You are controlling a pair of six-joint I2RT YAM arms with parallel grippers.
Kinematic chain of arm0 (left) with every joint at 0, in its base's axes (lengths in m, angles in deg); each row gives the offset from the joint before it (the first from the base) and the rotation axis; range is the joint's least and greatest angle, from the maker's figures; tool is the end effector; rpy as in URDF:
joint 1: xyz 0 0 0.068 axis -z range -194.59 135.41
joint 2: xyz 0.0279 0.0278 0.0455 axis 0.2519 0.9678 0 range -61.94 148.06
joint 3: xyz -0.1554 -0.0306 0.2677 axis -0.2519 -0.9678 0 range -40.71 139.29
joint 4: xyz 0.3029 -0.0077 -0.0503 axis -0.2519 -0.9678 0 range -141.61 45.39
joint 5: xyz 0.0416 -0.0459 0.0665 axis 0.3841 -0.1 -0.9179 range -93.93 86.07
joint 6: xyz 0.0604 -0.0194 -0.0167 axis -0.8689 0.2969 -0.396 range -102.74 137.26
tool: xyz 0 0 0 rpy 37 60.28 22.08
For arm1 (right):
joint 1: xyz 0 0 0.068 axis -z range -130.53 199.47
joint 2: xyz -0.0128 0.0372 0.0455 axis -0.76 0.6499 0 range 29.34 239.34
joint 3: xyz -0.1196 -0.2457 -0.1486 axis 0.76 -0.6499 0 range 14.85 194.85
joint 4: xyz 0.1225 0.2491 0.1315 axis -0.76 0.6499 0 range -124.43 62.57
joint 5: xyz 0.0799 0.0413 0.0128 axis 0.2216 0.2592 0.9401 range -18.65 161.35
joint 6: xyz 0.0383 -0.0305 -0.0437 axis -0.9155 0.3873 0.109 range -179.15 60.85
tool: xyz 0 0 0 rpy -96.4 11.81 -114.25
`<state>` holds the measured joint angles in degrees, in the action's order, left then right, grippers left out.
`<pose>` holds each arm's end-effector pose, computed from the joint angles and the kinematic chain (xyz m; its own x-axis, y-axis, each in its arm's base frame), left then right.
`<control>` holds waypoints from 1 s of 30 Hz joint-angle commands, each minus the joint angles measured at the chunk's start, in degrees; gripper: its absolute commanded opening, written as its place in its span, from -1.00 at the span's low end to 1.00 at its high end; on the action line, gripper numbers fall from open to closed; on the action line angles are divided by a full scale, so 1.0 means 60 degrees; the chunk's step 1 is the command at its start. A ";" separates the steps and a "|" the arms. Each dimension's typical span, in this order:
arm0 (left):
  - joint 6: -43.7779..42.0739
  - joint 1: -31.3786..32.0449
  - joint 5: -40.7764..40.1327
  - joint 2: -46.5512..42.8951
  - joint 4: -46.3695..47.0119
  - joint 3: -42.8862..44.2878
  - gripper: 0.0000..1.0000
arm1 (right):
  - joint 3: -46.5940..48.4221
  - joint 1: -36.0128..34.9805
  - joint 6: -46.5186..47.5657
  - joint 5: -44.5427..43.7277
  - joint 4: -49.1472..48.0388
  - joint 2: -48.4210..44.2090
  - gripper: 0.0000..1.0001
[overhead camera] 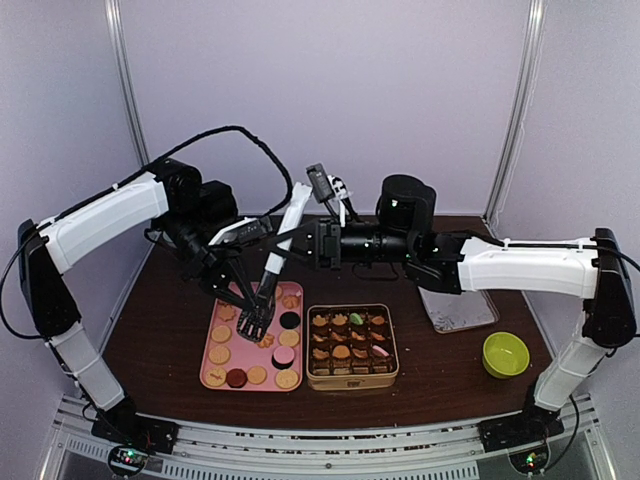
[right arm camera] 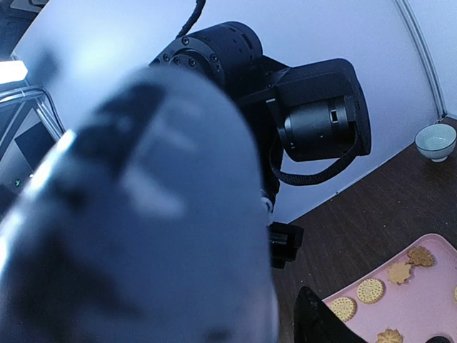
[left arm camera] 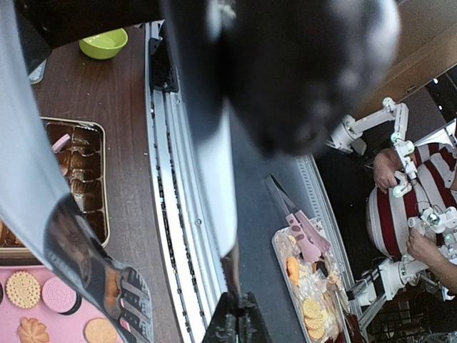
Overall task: Pack the cookies
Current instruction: Pass from the left arm to the right
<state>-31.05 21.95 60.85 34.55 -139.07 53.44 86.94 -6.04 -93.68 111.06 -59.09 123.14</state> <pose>0.2441 -0.2390 0.3676 -0.4053 0.6965 -0.5921 0.7073 -0.1714 -0.6858 0.2267 0.3882 0.3693 -0.5402 -0.0163 -0.8414 -0.8366 -0.0985 0.5390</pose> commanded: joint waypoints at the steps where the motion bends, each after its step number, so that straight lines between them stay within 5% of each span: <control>1: -0.0289 0.0229 -0.0422 -0.0341 -0.0055 0.0002 -1.00 | 0.0384 0.0065 -0.0176 0.0739 0.0260 0.0275 0.10; 10: -0.0373 0.0470 -0.1085 -0.0476 -0.0063 -0.0286 -1.00 | 0.0058 0.0106 0.0165 0.1215 0.0688 0.0088 0.01; 18: -0.0390 0.0488 -0.1465 -0.0492 -0.0063 -0.0327 -1.00 | -0.0543 0.0132 0.0555 -0.0017 0.1106 -0.0737 0.48; 24: -0.0378 0.0503 -0.1583 -0.0509 -0.0063 -0.0378 -1.00 | -0.1547 0.0058 -0.0015 -0.0604 -0.0389 -0.1196 0.53; 30: -0.0469 0.0593 -0.1906 -0.0514 -0.0063 -0.0414 -1.00 | -0.1101 -0.0170 0.0007 -0.0057 -0.0079 -0.0755 0.52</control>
<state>-32.17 24.55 50.31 32.73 -138.98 51.10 78.55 -6.35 -92.65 110.07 -57.61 117.69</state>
